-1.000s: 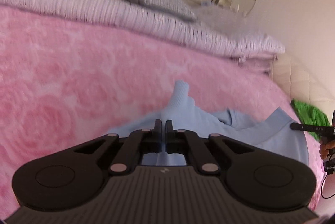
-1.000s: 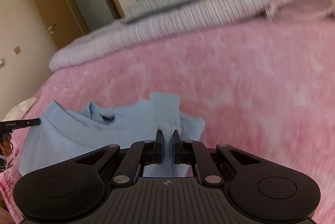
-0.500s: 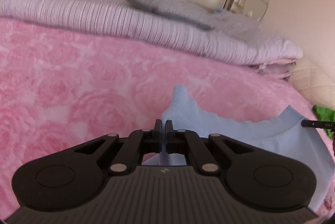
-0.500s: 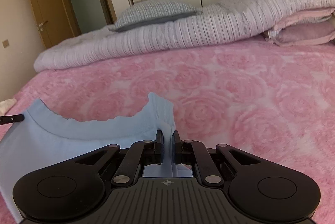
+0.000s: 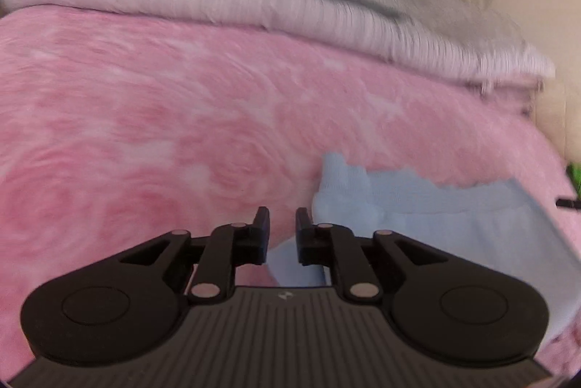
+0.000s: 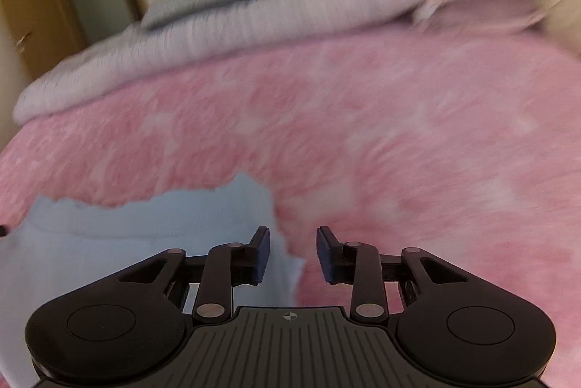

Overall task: Fold clothes
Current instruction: 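Lay the hem over the body and open both grippers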

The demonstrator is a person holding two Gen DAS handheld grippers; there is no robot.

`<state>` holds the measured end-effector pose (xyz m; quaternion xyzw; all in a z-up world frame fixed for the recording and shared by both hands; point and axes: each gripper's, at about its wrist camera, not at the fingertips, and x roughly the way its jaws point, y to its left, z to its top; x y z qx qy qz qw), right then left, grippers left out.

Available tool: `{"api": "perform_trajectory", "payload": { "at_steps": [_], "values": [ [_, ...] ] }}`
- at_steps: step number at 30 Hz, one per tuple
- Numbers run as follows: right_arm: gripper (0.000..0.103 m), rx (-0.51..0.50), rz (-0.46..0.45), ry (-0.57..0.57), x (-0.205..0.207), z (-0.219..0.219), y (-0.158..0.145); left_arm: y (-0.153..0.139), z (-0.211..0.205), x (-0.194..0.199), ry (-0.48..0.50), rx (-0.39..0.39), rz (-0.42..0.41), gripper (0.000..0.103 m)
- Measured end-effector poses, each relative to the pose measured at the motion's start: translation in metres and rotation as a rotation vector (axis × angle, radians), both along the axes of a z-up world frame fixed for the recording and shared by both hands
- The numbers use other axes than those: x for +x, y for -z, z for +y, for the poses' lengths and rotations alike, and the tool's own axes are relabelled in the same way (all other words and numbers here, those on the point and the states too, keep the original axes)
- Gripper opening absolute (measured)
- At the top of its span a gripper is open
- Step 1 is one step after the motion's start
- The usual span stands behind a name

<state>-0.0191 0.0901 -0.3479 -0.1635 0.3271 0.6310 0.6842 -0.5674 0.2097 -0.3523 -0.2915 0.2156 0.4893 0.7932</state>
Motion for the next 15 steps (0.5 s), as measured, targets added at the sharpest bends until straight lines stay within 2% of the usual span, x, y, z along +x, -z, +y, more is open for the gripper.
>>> {"api": "perform_trajectory", "payload": {
  "at_steps": [1,5,7,9,12,13,15],
  "values": [
    [0.033,0.035,-0.014,0.014,-0.003,-0.016,-0.01,-0.009,-0.014,-0.006,-0.008,0.002,-0.014,0.01],
    [0.033,0.151,-0.016,-0.019,-0.038,-0.082,-0.037,-0.033,-0.087,0.009,0.093,0.07,-0.017,0.01],
    [0.033,0.159,-0.021,-0.055,-0.063,-0.106,-0.034,-0.026,-0.112,0.024,0.141,0.091,0.017,0.011],
    [0.033,0.137,-0.053,-0.099,-0.089,-0.122,-0.021,-0.007,-0.118,0.033,0.153,0.075,0.1,0.011],
    [0.032,0.017,-0.11,-0.068,-0.102,-0.122,0.013,0.03,-0.118,0.037,0.144,0.04,0.259,0.007],
    [0.032,-0.022,-0.109,-0.032,-0.097,-0.119,0.025,0.036,-0.121,0.035,0.16,0.07,0.274,0.007],
    [0.032,-0.018,-0.032,0.005,-0.084,-0.118,0.028,0.031,-0.121,0.032,0.147,0.056,0.268,0.006]
  ]
}}
